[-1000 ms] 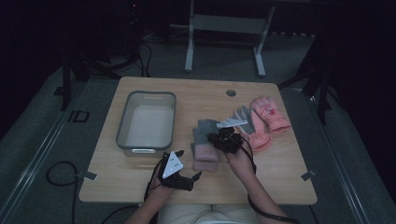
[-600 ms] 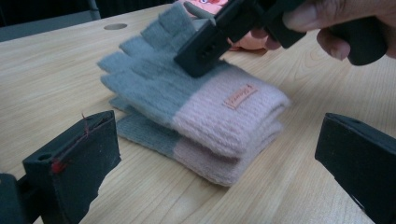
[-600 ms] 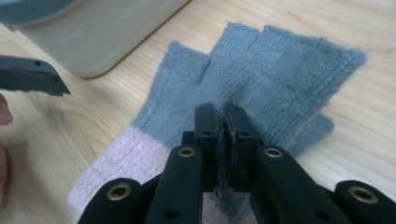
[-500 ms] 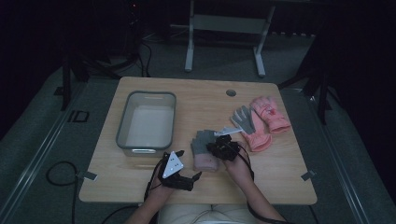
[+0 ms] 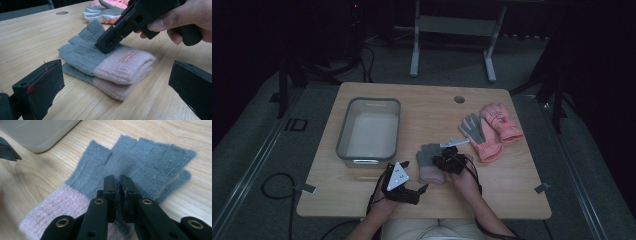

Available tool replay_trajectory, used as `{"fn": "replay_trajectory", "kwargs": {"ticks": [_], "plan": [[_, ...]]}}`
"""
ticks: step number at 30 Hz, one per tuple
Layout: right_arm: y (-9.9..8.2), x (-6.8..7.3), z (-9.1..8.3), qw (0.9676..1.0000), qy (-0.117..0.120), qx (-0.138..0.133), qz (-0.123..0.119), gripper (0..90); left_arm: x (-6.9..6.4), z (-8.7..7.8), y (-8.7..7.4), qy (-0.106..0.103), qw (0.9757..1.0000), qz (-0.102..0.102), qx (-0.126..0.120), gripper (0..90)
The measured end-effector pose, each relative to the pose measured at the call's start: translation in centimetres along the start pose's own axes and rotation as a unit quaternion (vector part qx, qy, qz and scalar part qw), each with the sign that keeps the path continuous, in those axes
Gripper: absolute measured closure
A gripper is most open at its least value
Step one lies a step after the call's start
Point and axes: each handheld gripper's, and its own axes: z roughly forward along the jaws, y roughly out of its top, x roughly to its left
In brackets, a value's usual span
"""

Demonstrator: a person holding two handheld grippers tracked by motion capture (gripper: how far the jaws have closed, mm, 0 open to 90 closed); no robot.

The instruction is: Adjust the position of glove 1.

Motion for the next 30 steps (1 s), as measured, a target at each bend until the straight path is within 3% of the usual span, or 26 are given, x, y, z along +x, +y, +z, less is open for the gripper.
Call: {"fn": "replay_trajectory", "kwargs": {"ticks": [6, 11, 17, 18, 19, 20, 22, 24, 27, 29, 30], "plan": [[-0.2, 0.1, 0.2, 1.0, -0.001, 0.004, -0.005, 81.8, -0.2, 0.1, 0.1, 0.007, 0.9999, 0.011, 0.009, 0.0], [-0.1, -0.5, 0.0, 0.9996, 0.022, 0.009, -0.012, 75.4, -0.6, 0.2, 0.1, 0.01, 0.9996, 0.025, 0.003, 0.0], [0.4, -1.2, -1.9, 0.9994, 0.025, -0.017, -0.019, 64.9, -0.9, 0.3, 0.8, -0.016, 0.9991, 0.04, 0.002, 0.0], [0.6, -1.5, -2.5, 0.9992, 0.023, -0.023, -0.022, 61.5, -1.2, 0.2, 1.6, -0.018, 0.9979, 0.062, -0.01, 0.0], [0.9, -2.2, -3.6, 0.999, 0.02, -0.036, -0.017, 55.7, -1.2, 0.1, 2.0, -0.024, 0.9974, 0.066, -0.016, 0.0], [1.1, -2.6, -4.1, 0.9989, 0.018, -0.042, -0.013, 53.9, -1.2, 0.2, 2.3, -0.03, 0.9972, 0.067, -0.011, 0.0], [1.4, -3.4, -5.0, 0.9981, 0.004, -0.062, -0.008, 62.9, -1.2, 0.5, 3.0, -0.039, 0.9971, 0.062, 0.019, 5.8], [1.7, -4.0, -5.5, 0.9976, 0.001, -0.069, -0.003, 62.2, -1.1, 1.2, 3.7, -0.07, 0.9946, 0.047, 0.061, 8.3], [2.0, -4.3, -5.3, 0.9977, -0.005, -0.066, -0.013, 62.0, -1.5, 2.3, 4.3, -0.08, 0.9881, 0.084, 0.101, 8.7], [2.2, -4.5, -4.8, 0.9981, -0.007, -0.06, -0.009, 61.3, -1.3, 3.0, 4.4, -0.113, 0.9821, 0.1, 0.113, 9.3], [2.3, -4.7, -4.5, 0.9983, -0.007, -0.058, -0.005, 61.3, -1.2, 3.3, 4.5, -0.112, 0.9807, 0.109, 0.117, 9.3]]}}
